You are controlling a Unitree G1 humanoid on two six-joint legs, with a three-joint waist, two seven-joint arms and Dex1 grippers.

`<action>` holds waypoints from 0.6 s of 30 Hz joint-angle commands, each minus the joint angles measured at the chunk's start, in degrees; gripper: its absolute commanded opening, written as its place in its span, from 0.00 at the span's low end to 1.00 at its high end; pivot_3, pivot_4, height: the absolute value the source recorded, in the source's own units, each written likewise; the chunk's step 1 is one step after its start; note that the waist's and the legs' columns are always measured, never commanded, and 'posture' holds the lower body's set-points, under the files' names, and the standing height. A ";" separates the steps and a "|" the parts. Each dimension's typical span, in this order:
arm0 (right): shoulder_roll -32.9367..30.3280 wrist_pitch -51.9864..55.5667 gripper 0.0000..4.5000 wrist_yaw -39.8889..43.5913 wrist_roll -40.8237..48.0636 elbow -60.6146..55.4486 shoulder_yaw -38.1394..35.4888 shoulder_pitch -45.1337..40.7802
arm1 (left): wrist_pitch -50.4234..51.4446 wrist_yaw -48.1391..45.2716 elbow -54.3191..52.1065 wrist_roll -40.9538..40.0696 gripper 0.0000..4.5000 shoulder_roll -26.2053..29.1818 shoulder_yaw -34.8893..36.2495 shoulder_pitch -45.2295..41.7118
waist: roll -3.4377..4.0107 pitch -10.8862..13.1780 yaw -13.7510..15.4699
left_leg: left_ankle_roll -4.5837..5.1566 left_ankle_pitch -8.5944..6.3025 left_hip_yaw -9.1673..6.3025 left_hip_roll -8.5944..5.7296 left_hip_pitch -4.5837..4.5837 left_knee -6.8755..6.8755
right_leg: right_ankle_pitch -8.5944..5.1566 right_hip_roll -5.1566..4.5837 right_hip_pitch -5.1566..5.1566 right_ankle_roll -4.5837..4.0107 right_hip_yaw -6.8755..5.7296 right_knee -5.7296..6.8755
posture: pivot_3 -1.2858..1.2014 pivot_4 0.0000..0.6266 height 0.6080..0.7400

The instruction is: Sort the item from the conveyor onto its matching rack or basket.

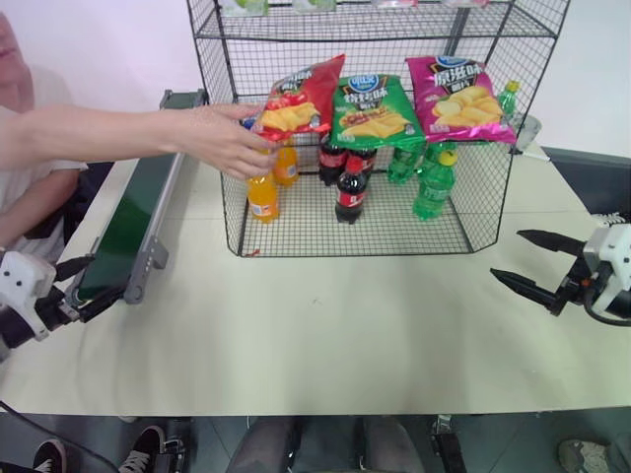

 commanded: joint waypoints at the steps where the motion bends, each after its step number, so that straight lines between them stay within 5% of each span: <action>1: 0.39 -0.20 1.00 -0.37 0.48 -2.59 0.12 -0.93 | -1.18 0.71 -2.49 -0.05 0.94 0.15 0.40 0.60 | 0.00 0.00 0.00 | 0.00 0.00 0.00 0.00 0.00 0.00 | 0.00 0.00 0.00 0.00 0.00 0.00 | 0.52 0.24 1.00; 9: 1.65 0.14 1.00 -0.31 1.20 -4.02 2.21 -2.47 | -1.91 2.68 -5.80 -0.26 0.94 -0.98 1.68 3.12 | 0.02 0.01 0.01 | 0.00 0.00 0.00 0.01 0.00 -0.01 | 0.00 0.00 0.01 0.00 0.00 -0.03 | 0.52 0.24 1.00; 18: 11.89 7.91 1.00 -3.05 6.55 -21.32 13.45 -1.24 | -12.25 13.09 -10.64 7.60 0.94 -3.22 3.37 7.99 | 0.02 0.02 0.00 | 0.00 0.00 -0.01 0.06 0.00 -0.10 | 0.00 0.04 0.00 0.00 0.00 -0.14 | 0.52 0.24 1.00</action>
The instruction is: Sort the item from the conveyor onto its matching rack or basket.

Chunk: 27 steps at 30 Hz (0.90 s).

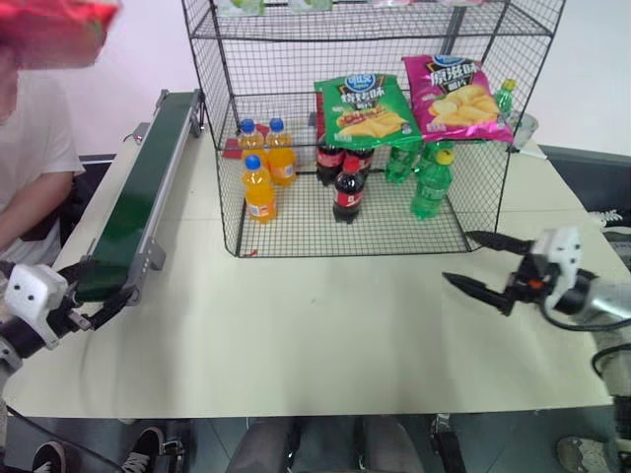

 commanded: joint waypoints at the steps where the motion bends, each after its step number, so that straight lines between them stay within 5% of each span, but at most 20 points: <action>1: 2.83 3.33 1.00 -0.79 3.73 -9.53 4.25 1.34 | -7.40 4.98 -2.26 5.50 0.94 0.70 2.87 1.72 | 0.00 0.00 0.11 | 0.00 0.00 0.00 0.00 0.00 -0.02 | 0.00 0.00 0.00 0.00 0.00 -0.03 | 0.52 0.24 1.00; 16: 6.18 6.45 1.00 5.28 4.26 -10.66 14.71 -1.56 | -34.43 38.30 -2.20 46.40 0.94 4.01 5.02 13.78 | -0.09 -0.03 0.43 | 0.07 -0.05 0.02 -0.01 0.29 -0.45 | 0.08 0.01 0.05 -0.03 -0.01 -0.53 | 0.52 0.24 1.00; 27: 8.33 5.76 1.00 5.39 2.21 -6.84 15.88 -4.92 | -29.61 52.48 3.01 54.20 0.94 6.16 5.10 17.40 | -0.08 -0.03 0.38 | 0.00 -0.01 0.03 0.06 0.47 -0.66 | 0.08 0.11 0.07 -0.03 0.00 -0.52 | 0.52 0.24 1.00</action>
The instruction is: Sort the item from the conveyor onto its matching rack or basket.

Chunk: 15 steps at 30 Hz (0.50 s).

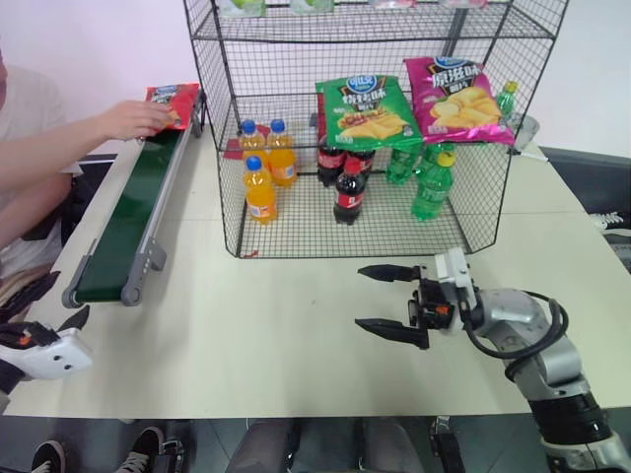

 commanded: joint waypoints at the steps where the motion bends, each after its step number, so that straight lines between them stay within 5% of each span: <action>1: 0.17 -0.84 1.00 1.03 0.00 -0.10 0.32 -0.65 | 1.74 2.85 1.77 -1.07 0.94 0.54 1.49 0.68 | 0.00 0.00 0.02 | 0.00 0.00 0.00 0.00 0.00 0.00 | 0.00 0.00 0.00 0.00 0.00 0.00 | 0.52 0.24 1.00; 15: 3.00 -7.45 1.00 0.47 -5.28 4.58 1.60 -3.53 | 3.97 8.89 4.78 -0.87 0.94 1.53 -3.72 -0.51 | -0.06 -0.04 0.02 | -0.03 0.02 0.00 0.01 0.02 0.03 | 0.01 0.01 0.01 0.00 0.00 0.04 | 0.52 0.24 1.00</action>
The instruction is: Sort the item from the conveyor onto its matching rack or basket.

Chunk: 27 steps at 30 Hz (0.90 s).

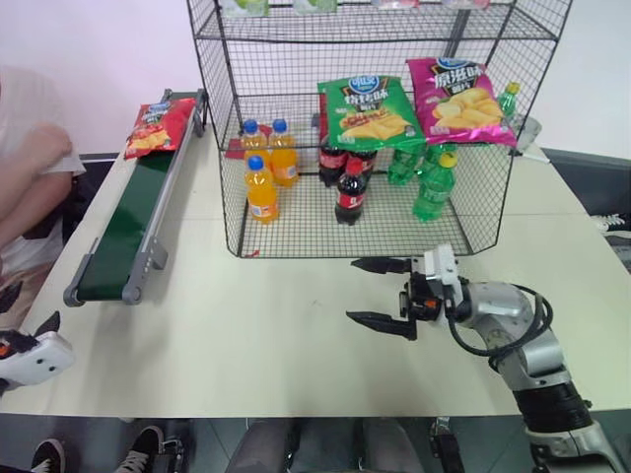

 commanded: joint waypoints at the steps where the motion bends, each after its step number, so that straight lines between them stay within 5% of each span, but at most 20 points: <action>1: 0.36 -1.16 1.00 0.10 0.31 -0.06 -0.48 -0.94 | 0.99 1.21 -0.30 -0.48 0.94 1.14 -0.70 -0.45 | 0.00 0.00 -0.02 | 0.00 0.00 0.00 0.00 0.01 0.00 | 0.00 0.00 0.00 0.00 0.00 0.01 | 0.52 0.24 1.00; 27: -0.22 -2.05 1.00 -1.38 0.08 1.30 -1.26 -1.48 | 2.73 0.56 3.09 -3.26 0.94 1.53 -9.64 -5.06 | -0.01 -0.01 -0.06 | -0.03 0.02 0.00 0.01 0.01 0.01 | 0.00 0.02 0.00 0.00 0.01 0.02 | 0.52 0.24 1.00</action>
